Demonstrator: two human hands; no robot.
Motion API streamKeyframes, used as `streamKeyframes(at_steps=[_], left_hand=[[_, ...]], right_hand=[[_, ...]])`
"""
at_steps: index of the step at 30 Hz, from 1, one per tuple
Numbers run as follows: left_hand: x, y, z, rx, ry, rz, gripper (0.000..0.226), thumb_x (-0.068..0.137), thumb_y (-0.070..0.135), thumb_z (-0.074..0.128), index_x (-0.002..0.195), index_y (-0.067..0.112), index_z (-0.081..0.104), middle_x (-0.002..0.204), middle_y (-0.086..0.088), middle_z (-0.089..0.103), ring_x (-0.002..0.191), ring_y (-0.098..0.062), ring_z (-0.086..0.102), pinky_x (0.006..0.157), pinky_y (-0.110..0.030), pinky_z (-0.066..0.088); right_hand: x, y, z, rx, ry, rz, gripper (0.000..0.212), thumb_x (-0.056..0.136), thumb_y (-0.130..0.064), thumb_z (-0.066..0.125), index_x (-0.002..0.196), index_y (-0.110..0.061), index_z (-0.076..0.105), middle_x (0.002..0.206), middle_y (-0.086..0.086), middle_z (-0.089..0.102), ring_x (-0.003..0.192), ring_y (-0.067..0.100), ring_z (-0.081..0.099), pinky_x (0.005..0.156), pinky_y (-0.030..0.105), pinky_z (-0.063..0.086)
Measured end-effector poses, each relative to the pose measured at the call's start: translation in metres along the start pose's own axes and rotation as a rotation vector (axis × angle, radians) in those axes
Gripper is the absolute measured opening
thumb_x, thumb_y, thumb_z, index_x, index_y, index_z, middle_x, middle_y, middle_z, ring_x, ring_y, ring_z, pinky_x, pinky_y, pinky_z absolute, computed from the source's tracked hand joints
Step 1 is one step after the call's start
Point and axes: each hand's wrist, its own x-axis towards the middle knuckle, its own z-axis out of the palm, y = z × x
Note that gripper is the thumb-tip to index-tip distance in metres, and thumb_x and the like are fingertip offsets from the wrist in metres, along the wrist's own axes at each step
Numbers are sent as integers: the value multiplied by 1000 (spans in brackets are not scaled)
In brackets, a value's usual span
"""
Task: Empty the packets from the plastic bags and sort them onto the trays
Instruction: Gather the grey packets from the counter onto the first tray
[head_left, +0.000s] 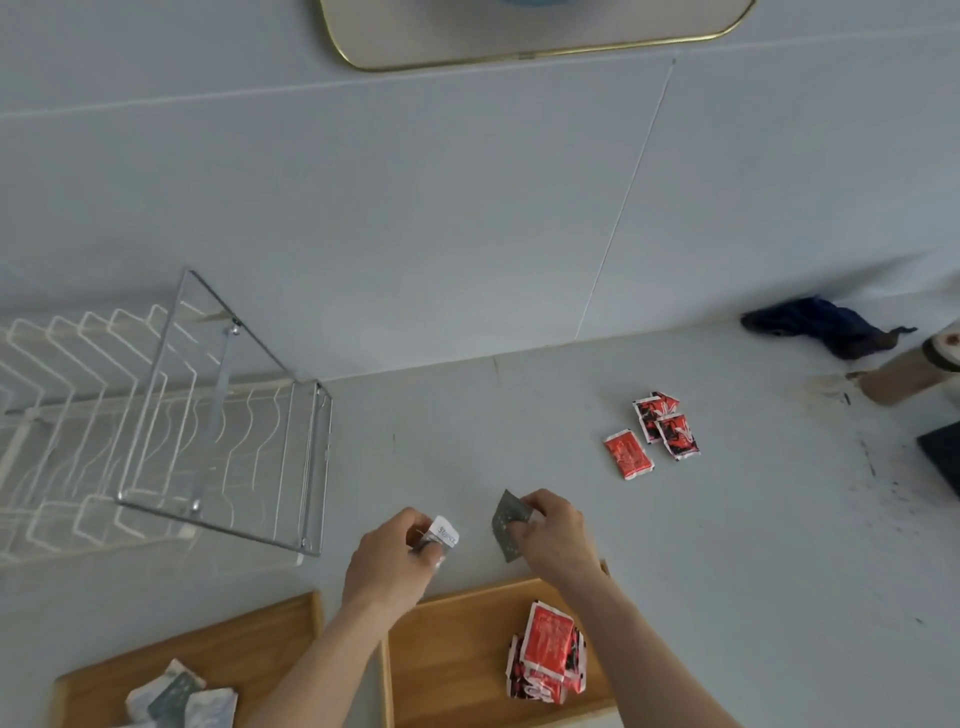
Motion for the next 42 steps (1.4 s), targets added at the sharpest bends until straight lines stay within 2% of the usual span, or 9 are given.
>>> streamKeyframes(at_steps=[3,7,14,19,26,30,33,38,42], left_hand=[[-18,-22,-19,-103,1,-7,15,85,31,70,98,34,63,94,16,72,82,-6,68,65,-23,50],[-45,-62,-49,-211,17,-9,15,82,23,74,93,28,65,88,12,73,80,-7,68,67,-24,51],[-82,-174,-105,-279,62,-54,18,86,16,71,96,26,60,90,14,69,83,-4,66,66,-18,50],[-100,-247,-136,-386,115,-122,22,85,8,71,93,23,57,95,5,72,84,-7,67,68,-24,52],[-113,-302,-159,-303,175,-141,25,83,19,75,89,29,54,88,13,70,83,-11,69,75,-32,54],[-114,-312,-161,-196,157,-93,20,86,22,72,89,29,53,86,14,67,78,-8,64,69,-25,48],[-117,-320,-155,-72,156,-12,23,86,24,70,100,34,54,102,15,64,93,-10,63,80,-28,51],[-119,-323,-148,179,194,184,36,88,23,62,121,37,58,130,16,53,125,-14,47,103,-29,40],[-119,-327,-147,250,172,225,36,90,28,58,125,38,60,134,16,52,131,-16,43,109,-32,35]], right_hand=[[-26,-13,17,57,-10,3,28,93,-13,59,119,-14,66,114,8,70,93,21,66,57,20,52],[-62,-34,54,63,-19,7,25,86,-14,57,106,-18,70,101,5,73,92,26,71,79,46,62],[-127,-73,149,89,4,6,29,83,-8,53,100,-22,72,96,0,73,87,22,71,78,46,63],[-163,-97,213,74,9,-53,25,91,-6,53,99,-23,69,94,-2,70,83,12,68,69,35,64],[-180,-115,277,135,2,-22,22,87,-10,73,94,-28,64,91,1,71,82,21,71,77,49,64],[-188,-113,292,-215,79,-173,33,88,-14,69,117,-28,62,112,-4,69,101,20,67,87,37,57],[-199,-109,295,-555,118,-382,46,90,-21,64,134,-29,54,132,-6,59,120,22,58,93,32,50],[-205,-95,298,-737,22,-464,54,94,-27,57,147,-31,44,160,-6,36,145,22,35,107,34,47],[-205,-90,297,-834,-53,-428,56,99,-35,51,152,-31,36,167,0,24,157,26,13,120,41,34]])
